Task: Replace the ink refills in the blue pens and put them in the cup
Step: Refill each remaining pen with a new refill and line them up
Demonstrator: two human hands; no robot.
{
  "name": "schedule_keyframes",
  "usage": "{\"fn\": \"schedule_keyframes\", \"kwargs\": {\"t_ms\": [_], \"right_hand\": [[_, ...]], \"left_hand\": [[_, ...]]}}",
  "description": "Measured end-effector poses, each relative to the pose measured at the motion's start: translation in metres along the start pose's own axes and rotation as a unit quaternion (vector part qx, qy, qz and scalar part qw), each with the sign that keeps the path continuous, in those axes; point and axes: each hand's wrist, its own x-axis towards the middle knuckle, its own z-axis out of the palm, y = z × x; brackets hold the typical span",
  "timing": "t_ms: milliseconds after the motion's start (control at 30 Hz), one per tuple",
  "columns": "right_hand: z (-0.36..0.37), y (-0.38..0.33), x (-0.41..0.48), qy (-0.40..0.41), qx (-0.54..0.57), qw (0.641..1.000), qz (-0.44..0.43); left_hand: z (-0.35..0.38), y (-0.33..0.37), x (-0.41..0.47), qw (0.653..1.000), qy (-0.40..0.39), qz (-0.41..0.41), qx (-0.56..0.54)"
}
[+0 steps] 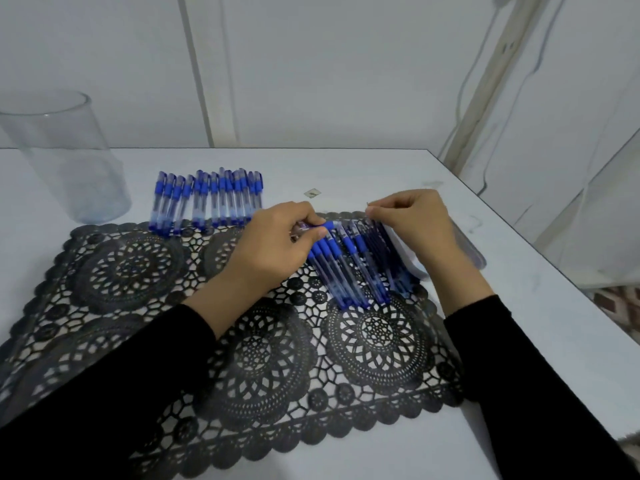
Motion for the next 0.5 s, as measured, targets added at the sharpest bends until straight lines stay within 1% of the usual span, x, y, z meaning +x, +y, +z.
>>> {"fn": "schedule_keyframes", "kwargs": {"t_ms": [133,267,400,467,500], "right_hand": [[0.008,0.012,0.003,0.014,-0.148,0.989,0.004],[0.013,0.011,0.000,0.006,-0.235,0.972,-0.004],[0.013,0.011,-0.001,0.003,-0.257,0.966,-0.011],[0.011,0.011,0.000,0.001,-0.239,0.971,-0.016],[0.008,0.012,0.001,-0.001,-0.213,0.977,-0.020]], "left_hand": [[0.009,0.000,0.004,0.999,-0.038,-0.010,0.024],[0.012,0.001,0.002,0.997,-0.061,-0.002,0.052],[0.012,0.000,0.003,0.997,-0.056,-0.008,0.050],[0.011,-0.001,0.003,0.997,-0.054,-0.019,0.046],[0.011,-0.001,0.003,0.997,-0.054,-0.025,0.044]]}}
